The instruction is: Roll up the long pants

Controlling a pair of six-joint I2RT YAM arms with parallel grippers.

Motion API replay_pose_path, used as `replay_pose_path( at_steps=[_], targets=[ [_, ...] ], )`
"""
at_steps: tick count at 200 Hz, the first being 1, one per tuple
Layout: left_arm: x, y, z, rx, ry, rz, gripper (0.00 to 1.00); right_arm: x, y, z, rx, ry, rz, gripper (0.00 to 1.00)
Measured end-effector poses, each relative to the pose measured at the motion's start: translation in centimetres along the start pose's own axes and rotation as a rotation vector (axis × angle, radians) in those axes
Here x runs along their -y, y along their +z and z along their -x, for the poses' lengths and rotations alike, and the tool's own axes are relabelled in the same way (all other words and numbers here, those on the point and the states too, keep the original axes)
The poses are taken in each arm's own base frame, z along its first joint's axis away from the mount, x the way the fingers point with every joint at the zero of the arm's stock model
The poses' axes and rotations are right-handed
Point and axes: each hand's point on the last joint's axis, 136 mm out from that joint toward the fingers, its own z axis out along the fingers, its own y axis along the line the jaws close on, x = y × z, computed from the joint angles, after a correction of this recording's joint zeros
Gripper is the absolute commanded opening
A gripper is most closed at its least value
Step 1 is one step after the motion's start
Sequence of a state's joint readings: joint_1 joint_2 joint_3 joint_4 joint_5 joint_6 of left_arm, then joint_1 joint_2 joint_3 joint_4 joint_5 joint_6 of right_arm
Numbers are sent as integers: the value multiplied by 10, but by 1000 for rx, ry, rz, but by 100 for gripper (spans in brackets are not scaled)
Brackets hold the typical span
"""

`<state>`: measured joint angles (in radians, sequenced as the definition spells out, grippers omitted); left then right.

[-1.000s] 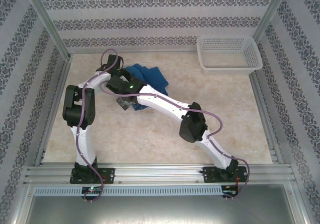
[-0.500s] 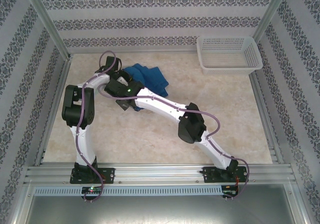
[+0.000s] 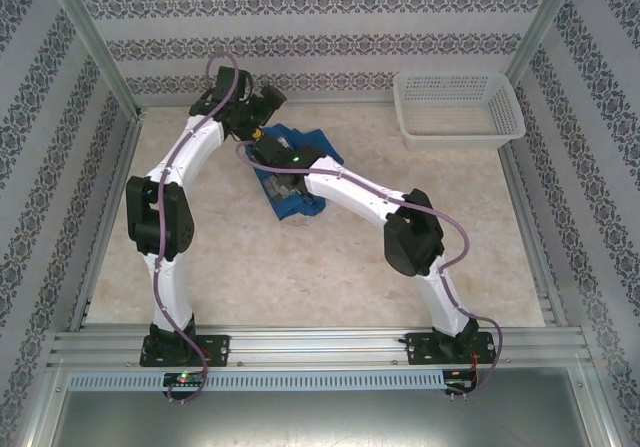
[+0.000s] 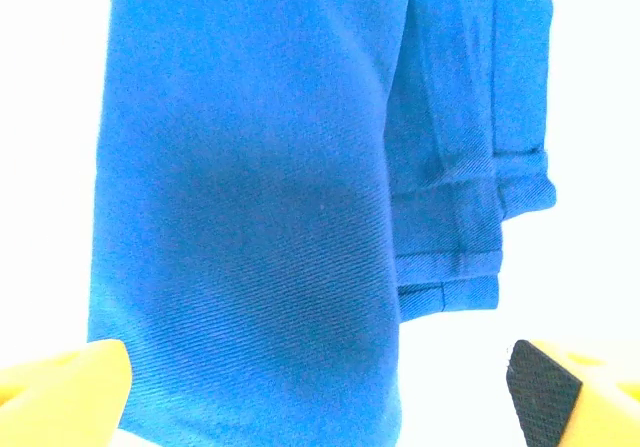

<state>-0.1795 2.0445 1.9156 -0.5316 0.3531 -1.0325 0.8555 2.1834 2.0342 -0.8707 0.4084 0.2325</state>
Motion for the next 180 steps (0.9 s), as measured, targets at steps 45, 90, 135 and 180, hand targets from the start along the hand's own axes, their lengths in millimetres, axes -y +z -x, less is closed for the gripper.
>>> replay_pose_path(
  at_steps=[45, 90, 135, 180],
  targets=[
    [-43, -22, 51, 69, -60, 89, 100, -15, -36, 31, 80, 27, 87, 98],
    [-121, -68, 104, 166, -183, 191, 100, -53, -22, 52, 94, -4, 117, 98],
    [-158, -83, 97, 156, -242, 235, 100, -71, 51, 11, -53, -100, 45, 98],
    [-172, -72, 84, 113, -254, 242, 100, -58, 73, -3, -90, -197, -54, 98]
  ],
)
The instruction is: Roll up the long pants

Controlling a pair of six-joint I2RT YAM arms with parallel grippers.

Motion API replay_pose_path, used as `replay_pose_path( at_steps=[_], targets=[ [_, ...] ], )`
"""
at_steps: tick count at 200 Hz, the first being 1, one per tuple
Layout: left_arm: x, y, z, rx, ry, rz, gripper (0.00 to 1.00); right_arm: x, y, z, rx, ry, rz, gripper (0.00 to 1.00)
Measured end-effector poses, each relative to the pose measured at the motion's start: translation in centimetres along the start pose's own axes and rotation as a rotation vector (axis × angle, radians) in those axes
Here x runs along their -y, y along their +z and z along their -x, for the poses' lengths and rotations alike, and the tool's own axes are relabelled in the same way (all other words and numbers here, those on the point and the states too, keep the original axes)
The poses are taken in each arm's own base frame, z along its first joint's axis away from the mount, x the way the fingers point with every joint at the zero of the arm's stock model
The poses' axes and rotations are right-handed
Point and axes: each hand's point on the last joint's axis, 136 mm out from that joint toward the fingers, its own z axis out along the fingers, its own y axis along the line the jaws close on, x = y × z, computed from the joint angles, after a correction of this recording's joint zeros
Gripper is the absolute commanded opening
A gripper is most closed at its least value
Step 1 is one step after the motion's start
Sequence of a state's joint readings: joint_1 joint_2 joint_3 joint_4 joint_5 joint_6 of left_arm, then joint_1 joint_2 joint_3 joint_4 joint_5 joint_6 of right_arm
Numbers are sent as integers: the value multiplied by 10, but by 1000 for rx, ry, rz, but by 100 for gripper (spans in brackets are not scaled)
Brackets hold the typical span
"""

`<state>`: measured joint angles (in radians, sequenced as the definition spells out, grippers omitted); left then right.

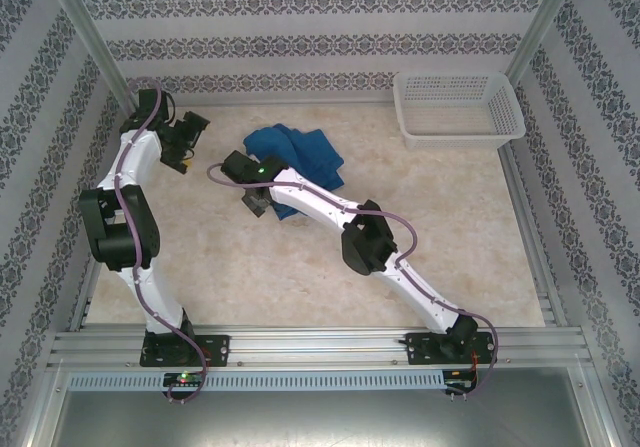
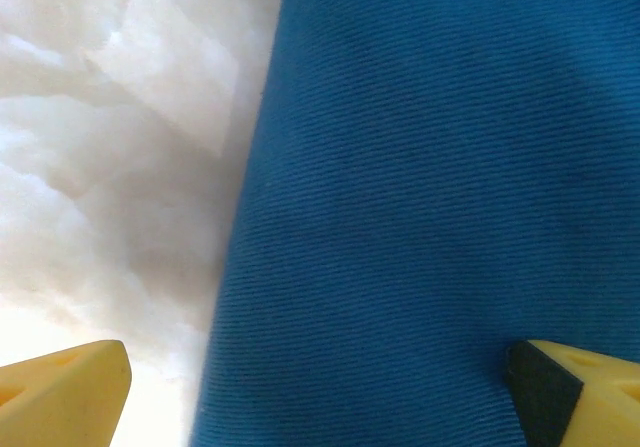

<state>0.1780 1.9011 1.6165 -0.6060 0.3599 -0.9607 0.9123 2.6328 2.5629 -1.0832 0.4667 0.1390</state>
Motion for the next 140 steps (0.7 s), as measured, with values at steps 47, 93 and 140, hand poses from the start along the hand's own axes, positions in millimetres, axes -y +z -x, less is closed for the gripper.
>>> replay_pose_path(
  at_steps=[47, 93, 140],
  targets=[
    [4, 0, 2, 5, 6, -18, 100, 16, 3, 5, 19, -51, -71, 98],
    [4, 3, 3, 5, 6, -19, 100, 35, 24, -1, -20, -36, -69, 98],
    [-2, 10, 5, -1, 0, -10, 100, 50, 44, -6, -61, 21, 6, 81]
  ],
)
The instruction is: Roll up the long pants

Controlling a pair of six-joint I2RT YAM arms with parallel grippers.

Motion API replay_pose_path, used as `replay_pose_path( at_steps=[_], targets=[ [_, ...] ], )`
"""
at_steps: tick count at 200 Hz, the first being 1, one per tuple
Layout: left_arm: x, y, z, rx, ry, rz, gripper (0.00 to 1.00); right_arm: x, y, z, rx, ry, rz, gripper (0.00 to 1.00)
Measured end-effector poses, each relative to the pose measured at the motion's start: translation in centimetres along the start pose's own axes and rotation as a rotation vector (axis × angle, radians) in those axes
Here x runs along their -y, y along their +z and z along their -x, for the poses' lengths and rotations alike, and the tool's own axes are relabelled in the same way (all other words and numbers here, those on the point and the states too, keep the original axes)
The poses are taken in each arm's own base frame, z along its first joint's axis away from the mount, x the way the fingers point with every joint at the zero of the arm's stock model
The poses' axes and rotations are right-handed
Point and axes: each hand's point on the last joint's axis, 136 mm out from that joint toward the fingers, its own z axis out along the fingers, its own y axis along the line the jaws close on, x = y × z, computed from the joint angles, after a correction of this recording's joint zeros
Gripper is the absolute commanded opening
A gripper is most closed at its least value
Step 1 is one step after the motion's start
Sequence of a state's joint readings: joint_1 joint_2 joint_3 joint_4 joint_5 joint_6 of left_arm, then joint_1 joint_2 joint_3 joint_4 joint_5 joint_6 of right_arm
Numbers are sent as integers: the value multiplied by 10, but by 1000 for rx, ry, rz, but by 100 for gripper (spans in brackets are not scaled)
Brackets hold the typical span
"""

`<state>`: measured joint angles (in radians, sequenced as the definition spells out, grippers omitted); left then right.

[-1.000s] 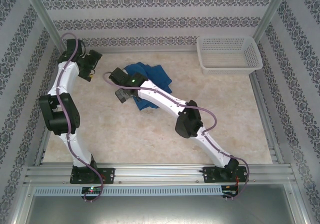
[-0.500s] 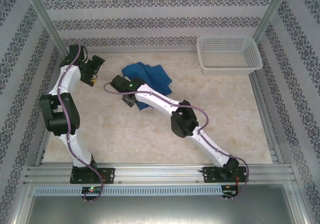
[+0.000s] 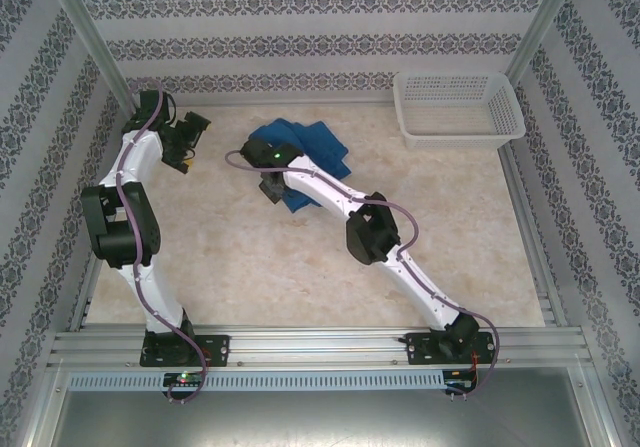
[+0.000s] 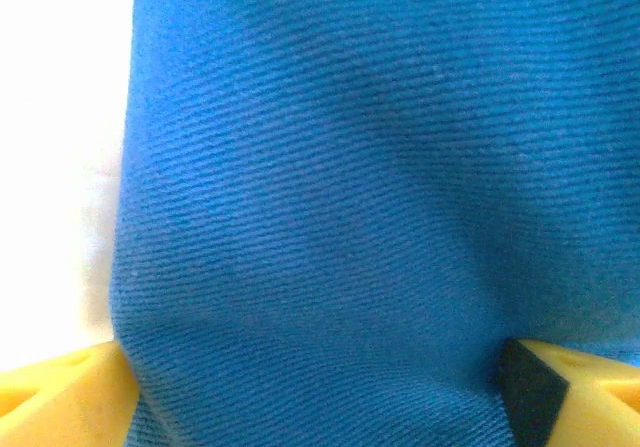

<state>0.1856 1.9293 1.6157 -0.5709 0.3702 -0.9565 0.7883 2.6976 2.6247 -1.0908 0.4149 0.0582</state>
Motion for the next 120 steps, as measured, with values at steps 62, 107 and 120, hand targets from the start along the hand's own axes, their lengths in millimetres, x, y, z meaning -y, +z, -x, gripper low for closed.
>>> replay_pose_path(
  at_steps=[62, 107, 120],
  targets=[
    [0, 0, 0, 1, 8, -1, 100, 15, 10, -7, -41, 100, 177, 0],
    [1, 0, 0, -3, 8, -4, 100, 16, 7, -7, -45, 152, 314, 0],
    [1, 0, -1, -4, 8, -4, 100, 16, 5, -8, -45, 199, 398, 0]
  ],
)
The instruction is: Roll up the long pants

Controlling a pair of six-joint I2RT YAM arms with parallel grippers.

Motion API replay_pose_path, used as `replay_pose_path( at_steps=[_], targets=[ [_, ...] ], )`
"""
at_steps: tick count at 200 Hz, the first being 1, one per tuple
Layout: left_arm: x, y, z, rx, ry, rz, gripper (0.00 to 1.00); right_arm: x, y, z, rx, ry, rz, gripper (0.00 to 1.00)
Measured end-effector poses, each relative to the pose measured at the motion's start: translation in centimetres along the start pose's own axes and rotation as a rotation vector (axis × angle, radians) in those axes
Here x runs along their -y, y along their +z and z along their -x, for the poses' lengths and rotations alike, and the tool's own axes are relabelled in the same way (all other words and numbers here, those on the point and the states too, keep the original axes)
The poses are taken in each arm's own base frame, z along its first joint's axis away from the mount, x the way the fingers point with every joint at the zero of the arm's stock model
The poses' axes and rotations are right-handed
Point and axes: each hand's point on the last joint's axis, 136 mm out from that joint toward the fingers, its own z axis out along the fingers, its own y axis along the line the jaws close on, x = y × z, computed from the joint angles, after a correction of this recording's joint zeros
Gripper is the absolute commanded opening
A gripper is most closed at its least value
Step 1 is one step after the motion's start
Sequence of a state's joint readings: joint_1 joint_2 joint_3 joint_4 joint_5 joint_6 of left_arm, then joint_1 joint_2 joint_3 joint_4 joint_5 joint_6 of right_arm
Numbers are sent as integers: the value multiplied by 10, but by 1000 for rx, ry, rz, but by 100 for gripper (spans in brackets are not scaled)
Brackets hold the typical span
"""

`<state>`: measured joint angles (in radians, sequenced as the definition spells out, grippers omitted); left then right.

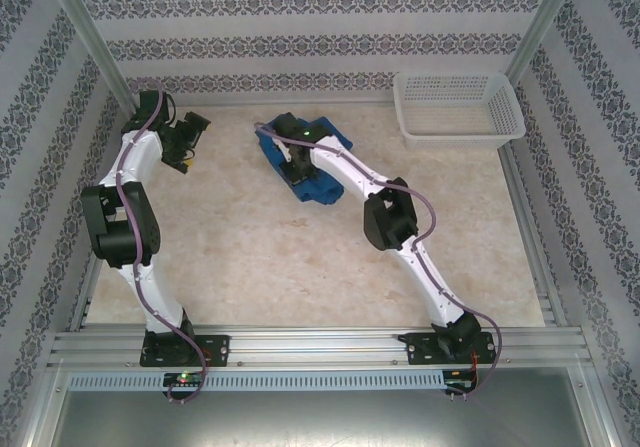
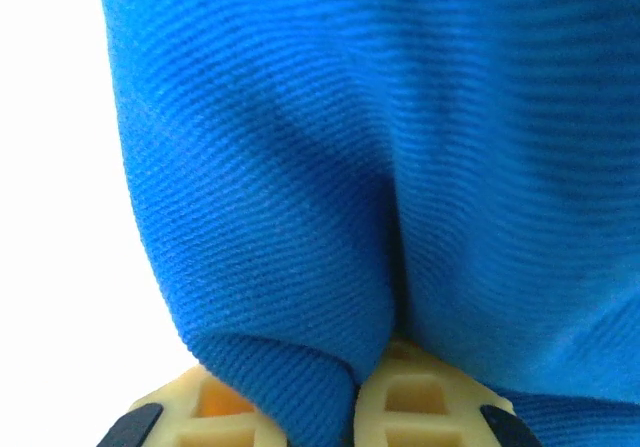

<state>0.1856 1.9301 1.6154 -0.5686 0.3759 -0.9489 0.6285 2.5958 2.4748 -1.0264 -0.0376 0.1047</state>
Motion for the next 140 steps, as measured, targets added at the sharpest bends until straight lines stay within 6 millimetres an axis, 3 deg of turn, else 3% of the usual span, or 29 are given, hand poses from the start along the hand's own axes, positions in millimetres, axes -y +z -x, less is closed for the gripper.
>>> replay_pose_path(
  at_steps=[62, 101, 140],
  targets=[
    [0, -5, -1, -3, -3, -8, 100, -10, -33, 9, 29, 335, 596, 0],
    [1, -10, -1, 0, -3, -15, 100, -40, -48, 16, 2, 457, 876, 0],
    [0, -13, -2, -2, -4, -12, 100, -47, -62, 51, 63, 611, 1118, 0]
  ],
)
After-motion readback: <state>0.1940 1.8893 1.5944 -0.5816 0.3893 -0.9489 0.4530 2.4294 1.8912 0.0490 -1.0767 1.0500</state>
